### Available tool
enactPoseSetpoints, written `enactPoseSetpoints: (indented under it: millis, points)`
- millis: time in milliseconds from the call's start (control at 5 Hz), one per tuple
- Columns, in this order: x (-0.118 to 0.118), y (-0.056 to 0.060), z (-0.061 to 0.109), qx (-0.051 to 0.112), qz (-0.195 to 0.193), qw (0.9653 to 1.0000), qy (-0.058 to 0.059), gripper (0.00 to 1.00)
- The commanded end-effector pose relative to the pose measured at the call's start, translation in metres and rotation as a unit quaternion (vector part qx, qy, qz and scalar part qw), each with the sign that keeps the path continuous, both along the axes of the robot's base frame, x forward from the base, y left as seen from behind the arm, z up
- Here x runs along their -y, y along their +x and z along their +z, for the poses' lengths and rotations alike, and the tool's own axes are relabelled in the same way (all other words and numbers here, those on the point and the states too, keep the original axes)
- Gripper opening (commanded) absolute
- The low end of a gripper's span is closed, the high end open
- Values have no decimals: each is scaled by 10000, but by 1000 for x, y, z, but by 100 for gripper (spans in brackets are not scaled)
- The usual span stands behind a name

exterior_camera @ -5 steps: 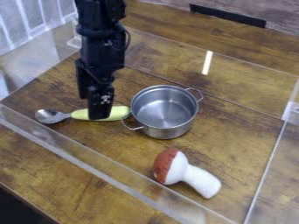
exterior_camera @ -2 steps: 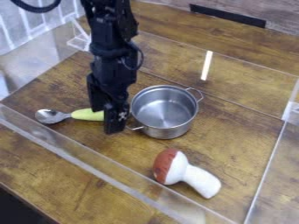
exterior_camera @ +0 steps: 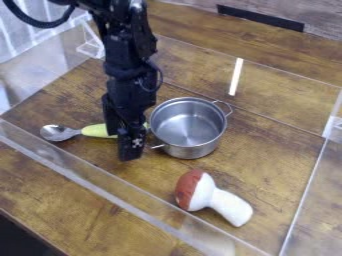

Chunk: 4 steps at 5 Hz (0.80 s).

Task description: Move the green spoon to the left

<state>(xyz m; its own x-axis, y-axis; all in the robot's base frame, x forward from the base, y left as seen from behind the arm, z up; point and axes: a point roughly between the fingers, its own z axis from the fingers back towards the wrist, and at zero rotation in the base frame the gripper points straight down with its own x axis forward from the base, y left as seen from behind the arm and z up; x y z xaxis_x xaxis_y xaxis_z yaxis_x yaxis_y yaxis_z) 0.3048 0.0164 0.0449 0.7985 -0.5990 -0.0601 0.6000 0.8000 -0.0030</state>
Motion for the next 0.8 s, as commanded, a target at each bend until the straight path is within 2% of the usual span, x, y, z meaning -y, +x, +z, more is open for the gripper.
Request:
enactPoseSetpoints:
  millis: [0,200,400,600]
  points:
    - [-14,13,29,314,-239,9992,9,0]
    - [-17,26,24,355,-236,9991,-27,100]
    - [-19,37,17,353,-285,9989,-65,0]
    - [-16,33,5,345,-377,9986,-122,100]
